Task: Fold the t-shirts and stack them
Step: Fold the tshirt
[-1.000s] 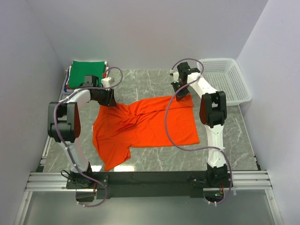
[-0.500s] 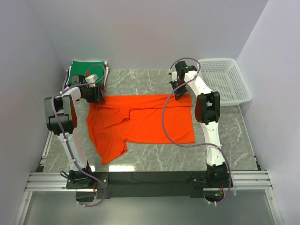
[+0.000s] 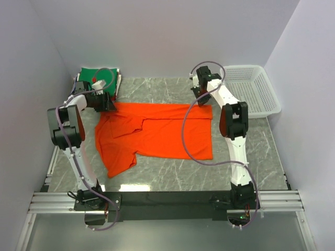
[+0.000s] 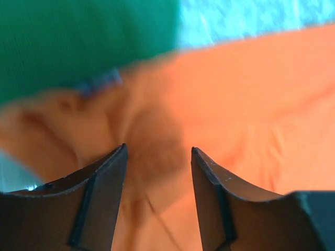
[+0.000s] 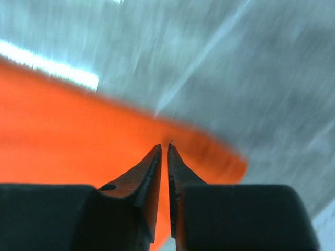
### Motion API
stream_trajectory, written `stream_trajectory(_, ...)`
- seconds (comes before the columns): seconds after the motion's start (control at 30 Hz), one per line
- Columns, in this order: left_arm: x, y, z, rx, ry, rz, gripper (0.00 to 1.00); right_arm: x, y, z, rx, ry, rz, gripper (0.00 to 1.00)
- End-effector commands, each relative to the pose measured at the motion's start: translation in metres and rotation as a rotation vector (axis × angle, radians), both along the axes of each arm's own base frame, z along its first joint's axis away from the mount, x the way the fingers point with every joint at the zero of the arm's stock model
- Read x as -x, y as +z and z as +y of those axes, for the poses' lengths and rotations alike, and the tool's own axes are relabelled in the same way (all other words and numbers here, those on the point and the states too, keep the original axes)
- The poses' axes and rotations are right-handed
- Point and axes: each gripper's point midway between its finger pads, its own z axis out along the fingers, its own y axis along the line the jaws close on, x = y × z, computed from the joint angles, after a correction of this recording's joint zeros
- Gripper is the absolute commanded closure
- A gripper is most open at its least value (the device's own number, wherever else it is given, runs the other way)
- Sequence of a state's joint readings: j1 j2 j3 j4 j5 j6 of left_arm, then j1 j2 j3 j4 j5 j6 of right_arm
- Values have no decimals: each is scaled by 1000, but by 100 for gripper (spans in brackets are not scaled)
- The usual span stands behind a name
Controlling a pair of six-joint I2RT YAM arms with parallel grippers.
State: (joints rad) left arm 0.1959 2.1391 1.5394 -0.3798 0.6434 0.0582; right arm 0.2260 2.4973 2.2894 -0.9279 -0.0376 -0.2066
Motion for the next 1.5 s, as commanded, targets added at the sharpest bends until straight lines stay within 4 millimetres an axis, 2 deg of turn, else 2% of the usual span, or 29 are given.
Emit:
stream_trajectory(0.0, 20, 76, -2, -31, -73, -148, 42, 14, 72, 12, -45, 71, -117, 82)
stream_trajectory(0.03, 35, 91, -1, -48, -86, -167, 41, 34, 81, 16, -48, 95, -100, 80)
stream_trajectory(0.1, 51, 97, 10, -64, -65, -165, 41, 59, 82, 20, -60, 148, -52, 78)
stream_trajectory(0.13, 67, 99, 13, -65, -54, -148, 41, 83, 80, 23, -65, 170, 4, 79)
stream_trajectory(0.2, 86, 90, 26, -62, -36, -113, 43, 114, 75, 23, -76, 198, 95, 83)
stream_trajectory(0.23, 94, 85, 28, -50, -32, -87, 44, 131, 65, 27, -101, 211, 155, 84)
stream_trajectory(0.27, 104, 79, 30, -32, -26, -51, 46, 142, 60, 29, -106, 221, 188, 87)
stream_trajectory(0.3, 110, 75, 41, -15, -7, -36, 48, 151, 55, 30, -116, 217, 217, 88)
stream_trajectory(0.37, 123, 62, 44, 39, 10, 13, 50, 175, 43, 33, -132, 233, 278, 89)
stream_trajectory(0.4, 132, 53, 50, 64, 25, 49, 50, 177, 41, 33, -136, 225, 276, 89)
stream_trajectory(0.43, 135, 49, 51, 80, 31, 65, 50, 189, 30, 31, -133, 219, 314, 89)
stream_trajectory(0.53, 146, 36, 52, 121, 38, 109, 50, 205, 9, 29, -134, 209, 383, 89)
stream_trajectory(0.8, 158, 4, 49, 147, 64, 188, 49, 215, -39, 9, -33, 172, 474, 91)
stream_trajectory(0.93, 159, -17, 63, 97, 121, 250, 50, 205, -38, -5, 35, 142, 480, 92)
stream_trajectory(1.07, 159, -22, 80, 36, 163, 270, 48, 202, -42, -27, 142, 143, 492, 92)
stream_trajectory(1.23, 164, -18, 82, -4, 148, 265, 48, 195, -46, -56, 262, 127, 476, 92)
stream_trajectory(1.37, 166, -13, 81, -12, 134, 241, 48, 183, -40, -61, 272, 122, 428, 92)
stream_trajectory(1.47, 170, -9, 71, 32, 94, 241, 49, 169, -29, -55, 242, 137, 371, 92)
